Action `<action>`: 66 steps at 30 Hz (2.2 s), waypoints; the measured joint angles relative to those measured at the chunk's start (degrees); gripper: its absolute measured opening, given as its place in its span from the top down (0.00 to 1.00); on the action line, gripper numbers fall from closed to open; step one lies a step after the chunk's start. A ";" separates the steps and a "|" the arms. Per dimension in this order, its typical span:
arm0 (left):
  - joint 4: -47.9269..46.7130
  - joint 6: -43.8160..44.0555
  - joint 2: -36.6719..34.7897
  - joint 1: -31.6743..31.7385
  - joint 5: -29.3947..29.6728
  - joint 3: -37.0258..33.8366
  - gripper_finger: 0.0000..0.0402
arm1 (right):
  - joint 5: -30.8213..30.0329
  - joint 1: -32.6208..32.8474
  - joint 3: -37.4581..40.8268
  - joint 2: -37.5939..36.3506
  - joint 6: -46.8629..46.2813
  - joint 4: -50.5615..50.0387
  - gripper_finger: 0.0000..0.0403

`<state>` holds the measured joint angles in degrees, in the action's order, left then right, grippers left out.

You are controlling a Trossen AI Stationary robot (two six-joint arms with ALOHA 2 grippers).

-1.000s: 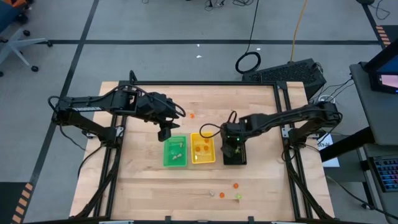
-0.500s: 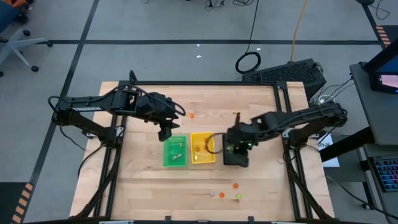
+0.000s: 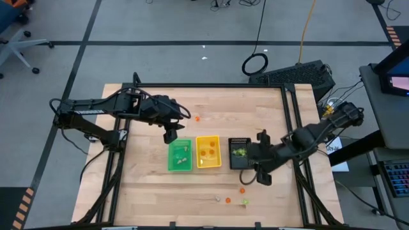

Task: Sort Halloween decoration
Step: Put the orange pumpkin toy into the yellow basket

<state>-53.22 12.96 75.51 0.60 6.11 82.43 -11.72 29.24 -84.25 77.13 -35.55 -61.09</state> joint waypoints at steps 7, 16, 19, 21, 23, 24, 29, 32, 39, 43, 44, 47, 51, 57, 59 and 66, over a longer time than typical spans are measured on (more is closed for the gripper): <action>-0.01 -3.07 0.01 0.17 3.91 0.00 0.56 | -11.21 2.53 0.04 2.87 0.20 2.78 0.64; 0.03 -20.25 0.01 0.17 1.78 0.00 0.56 | -23.47 2.35 0.04 7.90 2.34 4.13 0.64; 0.56 -22.35 0.06 0.17 1.81 -0.07 0.56 | -25.98 2.35 0.07 9.25 4.68 4.14 0.64; 1.87 -22.30 0.31 0.17 2.68 -0.96 0.56 | -26.25 2.35 0.07 10.07 5.55 4.14 0.64; 2.66 -21.63 0.48 0.17 3.72 -2.47 0.56 | -26.25 2.35 0.07 10.94 5.71 4.35 0.64; 3.15 -21.11 0.49 0.17 4.06 -3.26 0.56 | -26.22 2.35 0.08 11.23 5.74 4.65 0.64; 6.00 -19.87 1.20 -0.01 4.57 -6.18 0.56 | -25.38 2.46 0.09 12.79 5.76 8.56 0.64; 5.55 -15.85 1.20 -1.01 4.61 -8.75 0.56 | -23.85 3.27 0.09 14.05 5.68 13.36 0.64; 8.29 -11.27 1.13 -5.22 4.33 -17.64 0.56 | -22.57 7.23 0.09 20.12 5.86 28.57 0.64; 8.98 -6.89 0.65 -8.60 1.64 -20.74 0.56 | -21.02 9.83 0.09 23.07 1.83 34.75 0.64; 8.91 -5.37 0.08 -10.06 1.57 -21.41 0.56 | -21.16 10.68 0.09 23.85 0.98 35.50 0.64; 11.29 -1.75 -2.82 -15.50 2.77 -23.78 0.56 | -21.26 13.46 0.09 26.54 -1.24 36.36 0.64; 13.82 2.95 -6.92 -23.13 8.48 -25.60 0.56 | -21.29 16.04 0.09 29.87 -4.59 36.17 0.64; 14.05 7.68 -9.34 -32.83 19.38 -25.62 0.56 | -21.12 17.63 0.09 32.38 -7.32 34.54 0.64; 13.68 9.20 -9.24 -35.52 22.04 -25.74 0.56 | -21.07 17.78 0.09 32.50 -8.72 34.22 0.64; 18.74 14.18 -9.15 -44.26 31.49 -32.68 0.56 | -19.21 17.65 0.09 32.19 -11.48 37.51 0.57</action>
<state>-34.49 27.14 66.37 -43.66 37.60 49.76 -30.93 46.89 -84.16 109.32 -47.04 -23.58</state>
